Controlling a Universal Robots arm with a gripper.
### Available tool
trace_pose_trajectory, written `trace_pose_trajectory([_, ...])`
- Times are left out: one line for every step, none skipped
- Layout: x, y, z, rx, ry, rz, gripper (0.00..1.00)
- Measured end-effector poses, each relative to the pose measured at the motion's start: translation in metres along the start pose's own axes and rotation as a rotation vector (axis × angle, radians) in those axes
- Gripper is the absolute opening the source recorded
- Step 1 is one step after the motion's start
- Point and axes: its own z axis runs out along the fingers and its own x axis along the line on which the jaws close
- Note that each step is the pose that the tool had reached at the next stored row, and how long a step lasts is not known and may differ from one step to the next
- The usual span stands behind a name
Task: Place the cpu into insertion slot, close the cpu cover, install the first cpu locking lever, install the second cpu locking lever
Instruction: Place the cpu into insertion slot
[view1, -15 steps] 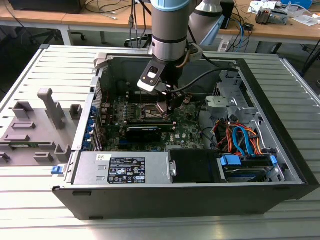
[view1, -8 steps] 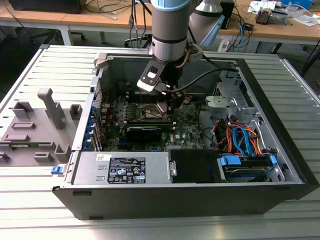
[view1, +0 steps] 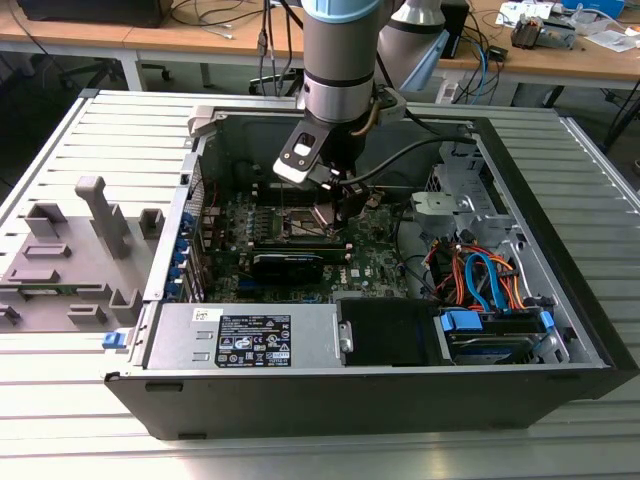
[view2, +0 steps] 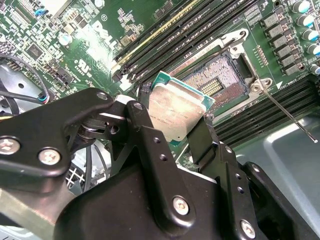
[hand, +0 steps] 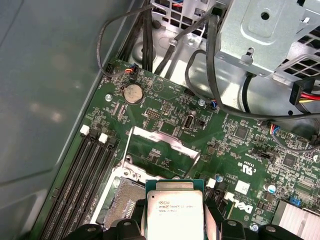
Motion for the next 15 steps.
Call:
trace_pose_trajectory([0.0, 0.0, 0.0, 0.0, -0.0001, 0.001, 0.55])
trace_pose_trajectory([0.0, 0.0, 0.0, 0.0, -0.0001, 0.002, 0.55])
trace_pose_trajectory([0.0, 0.0, 0.0, 0.0002, -0.0003, 0.004, 0.55])
trace_pose_trajectory([0.0, 0.0, 0.0, 0.0001, -0.0003, 0.005, 0.55])
trace_pose_trajectory([0.0, 0.0, 0.0, 0.0001, -0.0003, 0.007, 0.55])
trace_pose_trajectory([0.0, 0.0, 0.0, 0.0002, -0.0004, 0.008, 0.55])
trace_pose_trajectory([0.0, 0.0, 0.0, 0.0002, -0.0004, 0.009, 0.55])
trace_pose_trajectory([0.0, 0.0, 0.0, 0.0002, -0.0006, 0.011, 0.55])
trace_pose_trajectory([0.0, 0.0, 0.0, 0.0002, -0.0006, 0.012, 0.55])
trace_pose_trajectory([0.0, 0.0, 0.0, 0.0003, -0.0007, 0.013, 0.55])
trace_pose_trajectory([0.0, 0.0, 0.0, 0.0003, -0.0007, 0.014, 0.55])
trace_pose_trajectory([0.0, 0.0, 0.0, 0.0003, -0.0008, 0.015, 0.55])
trace_pose_trajectory([0.0, 0.0, 0.0, 0.0003, -0.0009, 0.017, 0.55])
trace_pose_trajectory([0.0, 0.0, 0.0, 0.0004, -0.0009, 0.018, 0.55])
trace_pose_trajectory([0.0, 0.0, 0.0, 0.0004, -0.001, 0.019, 0.55])
